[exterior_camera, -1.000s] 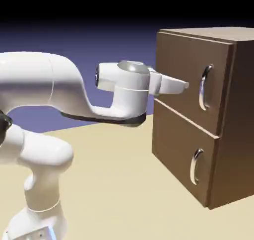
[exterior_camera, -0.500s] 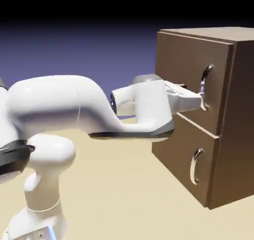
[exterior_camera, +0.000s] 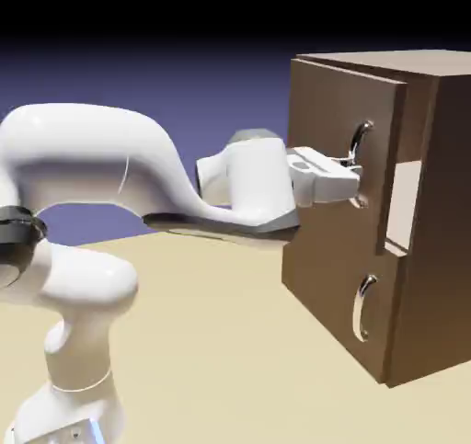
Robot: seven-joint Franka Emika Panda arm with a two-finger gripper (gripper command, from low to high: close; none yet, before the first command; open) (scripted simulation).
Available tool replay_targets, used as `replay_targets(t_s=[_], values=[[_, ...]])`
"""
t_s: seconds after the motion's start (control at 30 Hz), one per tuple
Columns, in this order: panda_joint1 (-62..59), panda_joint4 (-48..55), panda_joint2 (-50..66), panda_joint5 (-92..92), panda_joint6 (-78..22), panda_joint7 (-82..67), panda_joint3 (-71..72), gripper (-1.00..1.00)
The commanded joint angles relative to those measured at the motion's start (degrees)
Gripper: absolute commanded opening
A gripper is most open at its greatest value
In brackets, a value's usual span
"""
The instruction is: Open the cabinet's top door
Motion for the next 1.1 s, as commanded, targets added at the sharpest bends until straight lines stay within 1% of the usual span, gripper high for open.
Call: replay_targets(t_s=[0.0, 0.33, 0.63, 0.87, 1.07], values=[[-2.0, -1.4, -0.1, 1.6, -0.8, 0.0, 2.1, -1.00], [-19.9, -11.6, -3.1, 17.2, -5.2, -0.1, 22.8, -1.00], [-34.0, -17.0, -7.9, 32.9, -4.1, -0.9, 41.5, -1.00], [-34.6, -21.6, -15.0, 50.4, -9.7, -9.0, 51.6, -1.00], [-31.6, -23.5, -19.2, 65.3, -17.7, -14.7, 60.7, -1.00]])
